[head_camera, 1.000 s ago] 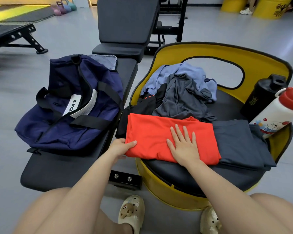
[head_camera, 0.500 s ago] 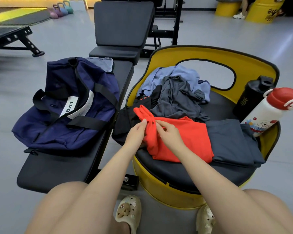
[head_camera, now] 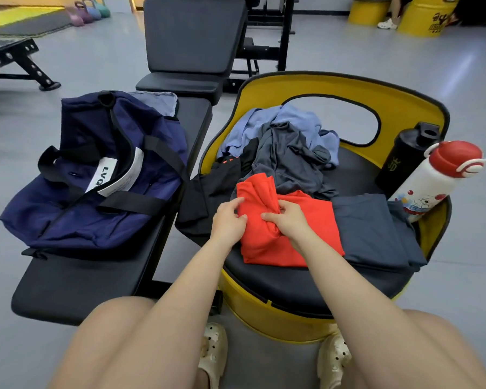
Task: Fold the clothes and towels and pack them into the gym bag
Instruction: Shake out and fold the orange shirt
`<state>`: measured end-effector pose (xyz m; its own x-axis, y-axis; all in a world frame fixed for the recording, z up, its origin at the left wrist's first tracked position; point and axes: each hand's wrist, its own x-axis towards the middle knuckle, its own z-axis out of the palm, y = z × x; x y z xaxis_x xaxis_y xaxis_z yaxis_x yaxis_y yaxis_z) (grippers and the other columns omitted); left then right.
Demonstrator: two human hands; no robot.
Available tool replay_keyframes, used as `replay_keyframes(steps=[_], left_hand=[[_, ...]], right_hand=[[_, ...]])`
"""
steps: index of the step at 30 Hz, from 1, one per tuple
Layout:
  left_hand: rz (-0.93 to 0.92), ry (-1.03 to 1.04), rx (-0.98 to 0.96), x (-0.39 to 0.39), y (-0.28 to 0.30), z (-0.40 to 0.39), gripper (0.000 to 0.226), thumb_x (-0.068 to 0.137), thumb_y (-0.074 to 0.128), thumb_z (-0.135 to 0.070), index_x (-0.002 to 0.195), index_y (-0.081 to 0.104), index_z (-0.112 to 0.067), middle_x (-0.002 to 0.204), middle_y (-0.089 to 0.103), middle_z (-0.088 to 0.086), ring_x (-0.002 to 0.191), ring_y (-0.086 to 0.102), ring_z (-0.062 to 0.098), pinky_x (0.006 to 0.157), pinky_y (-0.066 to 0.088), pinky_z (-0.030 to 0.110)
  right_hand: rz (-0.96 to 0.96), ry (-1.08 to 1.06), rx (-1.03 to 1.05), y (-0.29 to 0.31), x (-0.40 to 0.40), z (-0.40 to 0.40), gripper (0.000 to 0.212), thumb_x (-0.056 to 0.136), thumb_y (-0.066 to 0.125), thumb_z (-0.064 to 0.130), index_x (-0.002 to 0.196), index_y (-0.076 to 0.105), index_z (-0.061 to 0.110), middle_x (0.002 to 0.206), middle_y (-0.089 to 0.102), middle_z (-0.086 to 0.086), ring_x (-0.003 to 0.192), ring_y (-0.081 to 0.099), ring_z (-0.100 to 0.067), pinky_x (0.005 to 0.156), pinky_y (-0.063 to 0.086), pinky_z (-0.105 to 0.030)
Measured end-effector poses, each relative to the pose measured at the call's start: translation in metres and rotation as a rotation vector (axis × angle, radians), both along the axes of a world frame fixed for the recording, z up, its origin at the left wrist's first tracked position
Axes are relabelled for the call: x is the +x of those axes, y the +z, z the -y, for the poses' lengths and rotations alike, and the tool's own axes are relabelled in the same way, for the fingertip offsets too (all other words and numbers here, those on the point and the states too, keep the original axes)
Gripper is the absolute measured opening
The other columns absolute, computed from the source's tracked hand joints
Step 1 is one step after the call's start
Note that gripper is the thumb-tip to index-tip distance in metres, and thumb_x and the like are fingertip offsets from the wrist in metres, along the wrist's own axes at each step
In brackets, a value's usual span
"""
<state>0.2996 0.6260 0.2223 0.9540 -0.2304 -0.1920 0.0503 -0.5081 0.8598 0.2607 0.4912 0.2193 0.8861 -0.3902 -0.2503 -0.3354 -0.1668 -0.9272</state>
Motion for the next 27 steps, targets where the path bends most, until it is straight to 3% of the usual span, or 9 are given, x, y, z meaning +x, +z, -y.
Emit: replay_keyframes(steps=[3,6,9,12,17,22,24,27], left_hand=[[0.139,-0.126,0.119,-0.004,-0.001,0.01,0.052,0.094,0.052,-0.011,0.144,0.039,-0.019,0.152,0.032,0.002,0.139,0.031,0.018,0.113,0.026,0.031],[0.186,-0.252,0.132,-0.008,0.0,0.026,0.055,0.098,0.047,-0.016,0.149,0.026,-0.021,0.158,0.016,-0.001,0.146,0.014,0.017,0.116,0.019,0.031],[0.239,-0.367,0.129,-0.016,0.0,0.048,0.056,0.1,0.043,-0.017,0.15,0.019,-0.02,0.16,0.008,-0.001,0.147,0.002,0.019,0.116,0.012,0.033],[0.327,-0.425,0.214,-0.022,-0.003,0.066,0.052,0.102,0.035,-0.02,0.151,0.017,-0.018,0.16,0.01,-0.001,0.147,0.001,0.018,0.117,0.01,0.038],[0.387,-0.52,0.413,-0.033,-0.014,0.078,0.053,0.103,0.025,-0.036,0.152,0.013,-0.02,0.16,0.006,-0.005,0.147,0.0,0.015,0.118,0.006,0.039],[0.41,-0.683,0.533,-0.046,-0.026,0.068,0.088,0.086,0.046,-0.064,0.152,0.006,-0.022,0.16,-0.002,-0.003,0.147,-0.006,0.017,0.119,0.002,0.041],[0.46,-0.746,0.568,-0.047,-0.026,0.061,0.091,0.085,0.055,-0.058,0.152,0.007,-0.021,0.16,-0.001,-0.004,0.147,-0.006,0.016,0.12,0.003,0.04],[0.492,-0.73,0.623,-0.046,-0.025,0.05,0.077,0.092,0.057,-0.025,0.152,0.008,-0.02,0.16,0.002,-0.003,0.147,-0.002,0.016,0.119,0.011,0.033]], right_hand=[[0.006,-0.019,0.059,0.008,-0.005,0.008,0.018,0.08,0.066,-0.003,0.094,0.065,0.008,0.094,0.067,-0.012,0.088,0.06,-0.023,0.09,0.049,-0.043],[0.028,-0.043,0.064,0.012,-0.014,0.021,0.028,0.083,0.062,-0.008,0.105,0.062,0.009,0.109,0.067,-0.018,0.094,0.06,-0.023,0.094,0.049,-0.043],[0.052,-0.043,0.094,0.013,-0.025,0.037,0.053,0.084,0.055,-0.017,0.132,0.05,0.007,0.116,0.061,-0.009,0.101,0.058,-0.019,0.086,0.051,-0.028],[0.075,-0.068,0.069,0.017,-0.035,0.056,0.063,0.085,0.049,-0.021,0.14,0.042,0.008,0.115,0.057,-0.005,0.097,0.057,-0.014,0.076,0.05,-0.015],[-0.049,-0.101,-0.19,0.007,-0.05,0.086,0.063,0.082,0.059,-0.007,0.139,0.048,0.016,0.127,0.061,-0.008,0.116,0.057,-0.024,0.104,0.043,-0.04],[-0.204,-0.018,-0.43,0.001,-0.06,0.091,0.061,0.091,0.058,0.008,0.147,0.036,0.018,0.14,0.051,-0.01,0.13,0.045,-0.028,0.1,0.034,-0.025],[-0.202,-0.012,-0.446,0.0,-0.059,0.092,0.062,0.092,0.057,0.009,0.149,0.032,0.018,0.141,0.049,-0.011,0.131,0.043,-0.028,0.099,0.033,-0.024],[-0.206,0.005,-0.458,0.001,-0.058,0.093,0.064,0.093,0.056,0.009,0.15,0.029,0.019,0.143,0.047,-0.011,0.132,0.041,-0.029,0.1,0.032,-0.025]])
